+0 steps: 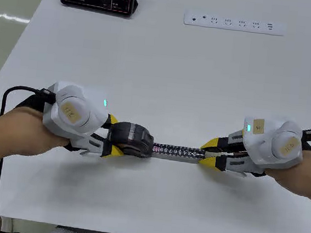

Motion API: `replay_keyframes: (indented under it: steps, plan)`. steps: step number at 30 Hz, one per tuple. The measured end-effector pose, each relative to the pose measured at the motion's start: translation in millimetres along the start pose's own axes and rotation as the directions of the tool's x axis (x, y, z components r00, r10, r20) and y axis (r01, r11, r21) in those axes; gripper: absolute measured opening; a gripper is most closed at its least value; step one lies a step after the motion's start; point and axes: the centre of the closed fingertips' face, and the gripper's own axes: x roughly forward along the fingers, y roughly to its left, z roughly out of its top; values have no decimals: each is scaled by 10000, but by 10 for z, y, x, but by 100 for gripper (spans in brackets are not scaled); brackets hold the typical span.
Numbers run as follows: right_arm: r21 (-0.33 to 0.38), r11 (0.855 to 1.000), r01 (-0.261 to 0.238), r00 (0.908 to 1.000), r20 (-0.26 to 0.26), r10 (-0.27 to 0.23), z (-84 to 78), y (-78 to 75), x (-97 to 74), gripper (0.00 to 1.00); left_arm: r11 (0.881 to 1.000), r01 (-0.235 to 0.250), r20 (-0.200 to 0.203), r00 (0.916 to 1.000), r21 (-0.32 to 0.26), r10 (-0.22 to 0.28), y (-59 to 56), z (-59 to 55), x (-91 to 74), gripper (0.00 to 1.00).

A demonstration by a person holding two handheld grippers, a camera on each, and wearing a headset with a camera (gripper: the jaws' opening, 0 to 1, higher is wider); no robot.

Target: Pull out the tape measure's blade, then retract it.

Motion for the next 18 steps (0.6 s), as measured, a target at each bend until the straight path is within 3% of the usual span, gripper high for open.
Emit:
replay_keyframes:
  steps: [18]
  plan:
    - [5, 10000, 92, 9993, -368, -92, -133, -5, -180, 9, 10000, -23, 6, 10000, -2, 23, 5, 4, 7, 26]
